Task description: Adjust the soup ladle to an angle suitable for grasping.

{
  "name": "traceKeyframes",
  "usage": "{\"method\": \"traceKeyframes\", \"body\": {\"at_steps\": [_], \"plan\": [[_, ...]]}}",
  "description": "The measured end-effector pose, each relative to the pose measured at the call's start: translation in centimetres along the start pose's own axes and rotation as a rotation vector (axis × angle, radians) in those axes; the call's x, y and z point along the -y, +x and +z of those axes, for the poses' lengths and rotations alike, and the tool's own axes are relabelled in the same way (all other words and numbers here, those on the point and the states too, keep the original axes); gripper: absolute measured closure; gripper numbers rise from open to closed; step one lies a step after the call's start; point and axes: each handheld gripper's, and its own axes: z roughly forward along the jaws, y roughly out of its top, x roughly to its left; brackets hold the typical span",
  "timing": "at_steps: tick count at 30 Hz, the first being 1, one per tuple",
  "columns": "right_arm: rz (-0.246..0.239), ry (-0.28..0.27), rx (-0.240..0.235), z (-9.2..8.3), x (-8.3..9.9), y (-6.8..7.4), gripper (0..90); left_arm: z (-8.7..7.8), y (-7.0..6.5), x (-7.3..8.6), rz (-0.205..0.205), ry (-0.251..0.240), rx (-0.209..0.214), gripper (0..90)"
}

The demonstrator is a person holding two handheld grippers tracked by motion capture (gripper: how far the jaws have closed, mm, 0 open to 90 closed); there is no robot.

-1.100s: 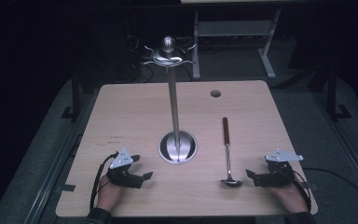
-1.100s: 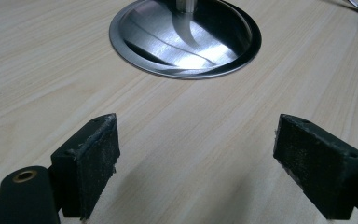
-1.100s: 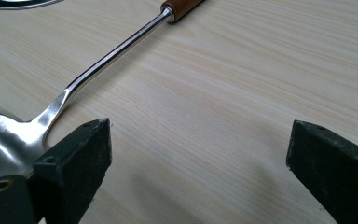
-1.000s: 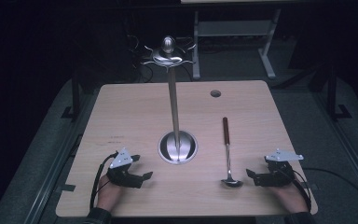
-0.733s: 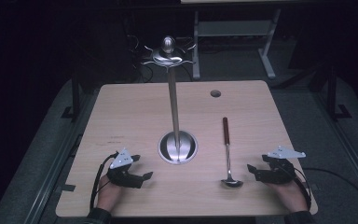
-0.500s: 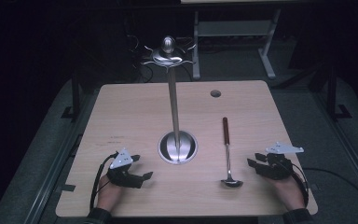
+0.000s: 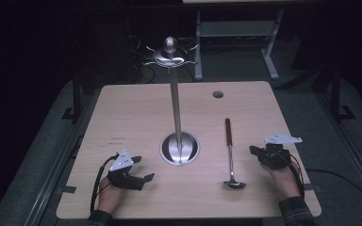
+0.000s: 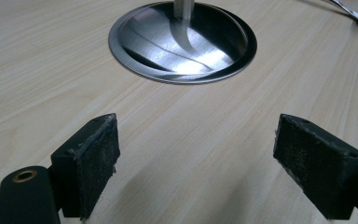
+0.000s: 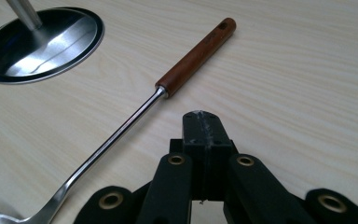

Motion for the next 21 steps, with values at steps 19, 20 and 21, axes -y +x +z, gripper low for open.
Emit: {"method": "traceKeyframes", "body": {"at_steps": [19, 20, 21], "plan": [[0.019, 0.012, -0.03, 4.9, -3.4, -1.0, 89.7, 0.1, 0.0, 0.0, 0.003, 0.012, -0.007, 14.2], [0.019, 0.012, -0.03, 4.9, -3.4, -1.0, 89.7, 0.1, 0.0, 0.0, -0.002, 0.007, -0.006, 14.2], [0.019, 0.03, -0.031, 5.6, -3.6, -1.0, 89.7, 0.1, 0.0, 0.0, -0.006, 0.007, -0.005, 14.2]]}}
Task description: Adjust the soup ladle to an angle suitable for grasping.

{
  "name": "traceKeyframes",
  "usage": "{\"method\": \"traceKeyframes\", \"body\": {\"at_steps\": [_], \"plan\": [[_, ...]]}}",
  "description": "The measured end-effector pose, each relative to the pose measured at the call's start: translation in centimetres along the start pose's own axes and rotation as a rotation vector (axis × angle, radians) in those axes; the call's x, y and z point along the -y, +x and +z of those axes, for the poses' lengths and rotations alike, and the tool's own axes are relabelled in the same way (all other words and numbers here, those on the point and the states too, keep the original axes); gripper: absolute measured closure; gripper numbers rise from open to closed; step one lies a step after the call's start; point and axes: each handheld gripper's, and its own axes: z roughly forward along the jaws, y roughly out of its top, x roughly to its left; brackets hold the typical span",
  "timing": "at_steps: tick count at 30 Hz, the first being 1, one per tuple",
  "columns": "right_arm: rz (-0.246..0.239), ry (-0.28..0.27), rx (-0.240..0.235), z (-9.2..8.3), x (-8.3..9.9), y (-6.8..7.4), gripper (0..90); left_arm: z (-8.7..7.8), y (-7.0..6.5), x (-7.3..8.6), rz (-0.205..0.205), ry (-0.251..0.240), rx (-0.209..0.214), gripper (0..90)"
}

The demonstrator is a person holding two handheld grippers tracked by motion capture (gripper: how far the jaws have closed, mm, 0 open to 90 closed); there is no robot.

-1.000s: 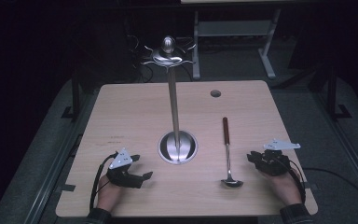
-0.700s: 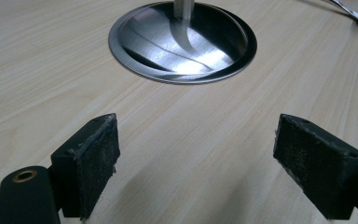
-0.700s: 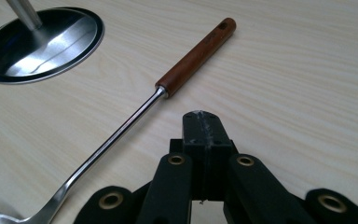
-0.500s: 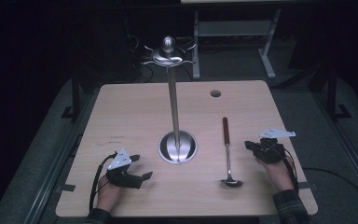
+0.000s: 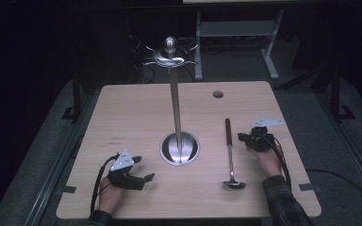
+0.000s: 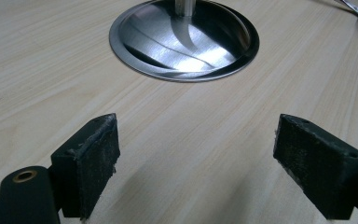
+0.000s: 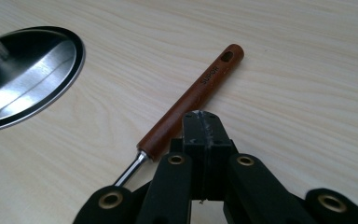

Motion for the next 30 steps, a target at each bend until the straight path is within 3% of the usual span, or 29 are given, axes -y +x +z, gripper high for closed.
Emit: {"method": "traceKeyframes", "body": {"at_steps": [8, 16, 30], "plan": [[0.011, 0.03, -0.001, 2.2, 0.0, -0.1, 89.7, 0.0, 0.0, 0.0, 0.003, -0.002, 0.008, 14.2], [0.012, 0.046, -0.018, 2.5, 0.3, 0.1, 89.7, 0.0, 0.0, 0.0, 0.004, -0.001, 0.012, 14.2], [-0.029, 0.066, -0.06, 2.9, 0.3, 1.5, 89.7, 0.0, 0.0, 0.0, 0.0, -0.001, 0.012, 14.2]]}}
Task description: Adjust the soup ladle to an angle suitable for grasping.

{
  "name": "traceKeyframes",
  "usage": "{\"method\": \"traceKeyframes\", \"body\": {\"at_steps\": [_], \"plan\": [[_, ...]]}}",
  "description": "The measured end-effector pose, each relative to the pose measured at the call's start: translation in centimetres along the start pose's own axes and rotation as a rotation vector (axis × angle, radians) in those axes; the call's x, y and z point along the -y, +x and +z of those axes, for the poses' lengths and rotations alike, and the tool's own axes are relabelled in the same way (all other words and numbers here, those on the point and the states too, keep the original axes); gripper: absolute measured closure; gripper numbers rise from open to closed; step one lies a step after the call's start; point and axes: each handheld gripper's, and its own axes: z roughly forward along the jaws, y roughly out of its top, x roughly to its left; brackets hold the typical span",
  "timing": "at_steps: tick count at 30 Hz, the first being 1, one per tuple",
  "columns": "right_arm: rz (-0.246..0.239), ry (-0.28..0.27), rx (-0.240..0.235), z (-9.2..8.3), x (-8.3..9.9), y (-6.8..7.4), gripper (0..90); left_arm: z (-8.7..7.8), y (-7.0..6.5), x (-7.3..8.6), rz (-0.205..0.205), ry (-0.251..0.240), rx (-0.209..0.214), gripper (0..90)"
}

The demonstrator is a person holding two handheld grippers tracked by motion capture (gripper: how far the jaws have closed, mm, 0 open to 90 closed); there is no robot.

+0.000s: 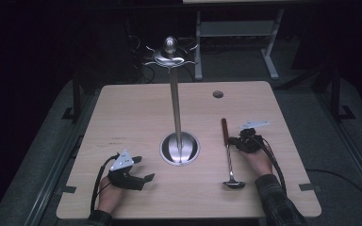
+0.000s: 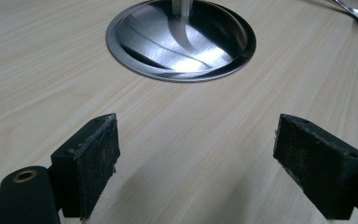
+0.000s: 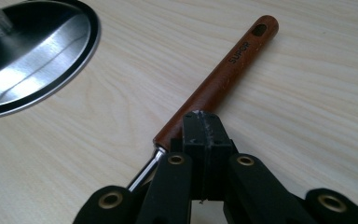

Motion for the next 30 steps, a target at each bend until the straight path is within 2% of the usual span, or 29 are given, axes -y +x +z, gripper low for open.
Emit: {"method": "traceKeyframes", "body": {"at_steps": [9, 16, 30], "plan": [[-0.018, 0.01, -0.033, 0.3, -0.2, 0.9, 89.7, 0.0, 0.0, 0.0, 0.0, 0.001, 0.002, 14.2], [-0.062, 0.024, -0.059, 0.8, -0.5, 2.0, 89.7, 0.0, 0.0, 0.0, 0.003, 0.001, 0.003, 14.2], [-0.097, 0.042, -0.105, 1.0, -0.9, 3.1, 89.7, 0.1, 0.0, 0.0, 0.006, 0.002, 0.003, 14.2]]}}
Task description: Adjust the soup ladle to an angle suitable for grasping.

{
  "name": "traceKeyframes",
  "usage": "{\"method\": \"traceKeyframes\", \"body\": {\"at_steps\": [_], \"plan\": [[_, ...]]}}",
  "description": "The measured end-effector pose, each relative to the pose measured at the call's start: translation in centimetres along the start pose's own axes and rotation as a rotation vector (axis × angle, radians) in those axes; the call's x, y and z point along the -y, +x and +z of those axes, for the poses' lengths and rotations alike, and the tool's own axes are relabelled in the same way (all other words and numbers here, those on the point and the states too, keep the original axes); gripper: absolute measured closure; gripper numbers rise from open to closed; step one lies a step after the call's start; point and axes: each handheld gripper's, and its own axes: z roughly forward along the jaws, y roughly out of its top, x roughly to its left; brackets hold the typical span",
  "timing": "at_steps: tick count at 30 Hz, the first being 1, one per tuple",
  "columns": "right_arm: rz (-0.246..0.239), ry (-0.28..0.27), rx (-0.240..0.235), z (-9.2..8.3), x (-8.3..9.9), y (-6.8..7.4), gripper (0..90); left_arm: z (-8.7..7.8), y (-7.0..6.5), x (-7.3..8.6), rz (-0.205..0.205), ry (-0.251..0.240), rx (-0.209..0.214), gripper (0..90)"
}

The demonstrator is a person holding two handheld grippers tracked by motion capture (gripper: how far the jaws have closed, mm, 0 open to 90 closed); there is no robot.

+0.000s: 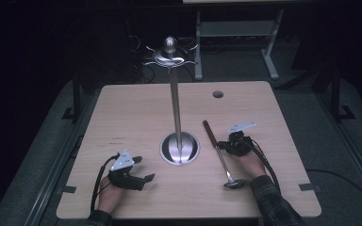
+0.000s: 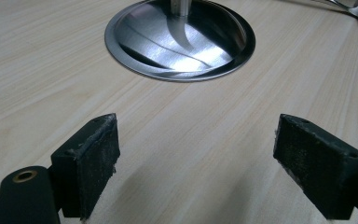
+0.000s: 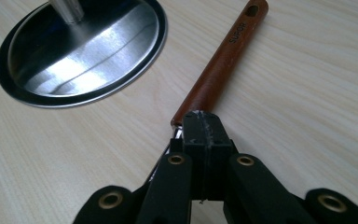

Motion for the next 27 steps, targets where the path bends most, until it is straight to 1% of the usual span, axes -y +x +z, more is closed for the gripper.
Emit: {"method": "traceKeyframes", "body": {"at_steps": [5, 6, 7, 8, 11, 13, 14, 16, 17, 18, 20, 23, 27], "plan": [[-0.012, 0.009, -0.025, 0.2, -0.1, 0.4, 89.7, 0.0, 0.0, 0.0, 0.001, 0.001, 0.001, 14.2], [-0.023, 0.008, -0.029, 0.2, -0.2, 0.4, 89.7, 0.0, 0.0, 0.0, 0.001, 0.0, 0.001, 14.2], [-0.018, 0.01, -0.036, 0.2, -0.2, 0.5, 89.7, 0.0, 0.0, 0.0, 0.0, 0.0, 0.001, 14.2], [-0.03, 0.011, -0.047, 0.3, -0.3, 0.7, 89.7, 0.0, 0.0, 0.0, 0.0, 0.001, 0.001, 14.2], [-0.036, 0.018, -0.052, 0.3, -0.3, 0.8, 89.7, 0.0, 0.0, 0.0, 0.002, 0.0, 0.0, 14.2], [-0.042, 0.023, -0.064, 0.4, -0.4, 1.0, 89.7, 0.0, 0.0, 0.0, 0.001, 0.0, 0.0, 14.2], [-0.057, 0.029, -0.073, 0.5, -0.4, 1.1, 89.7, 0.0, 0.0, 0.0, 0.002, 0.002, 0.001, 14.2], [-0.055, 0.034, -0.076, 0.6, -0.4, 1.2, 89.7, 0.0, 0.0, 0.0, 0.001, 0.001, 0.001, 14.2], [-0.065, 0.036, -0.076, 0.6, -0.4, 1.2, 89.7, 0.0, 0.0, 0.0, 0.002, 0.002, 0.001, 14.2], [-0.075, 0.035, -0.088, 0.7, -0.4, 1.2, 89.7, 0.0, 0.0, 0.0, 0.002, 0.001, 0.001, 14.2], [-0.077, 0.037, -0.094, 0.8, -0.4, 1.4, 89.7, 0.0, 0.0, 0.0, 0.001, 0.001, 0.001, 14.2], [-0.082, 0.043, -0.098, 0.9, -0.4, 1.5, 89.7, 0.0, 0.0, 0.0, 0.001, 0.002, 0.001, 14.2], [-0.076, 0.036, -0.083, 0.4, -0.6, 1.4, 89.8, 0.0, 0.0, 0.0, 0.001, 0.0, 0.001, 14.2]]}}
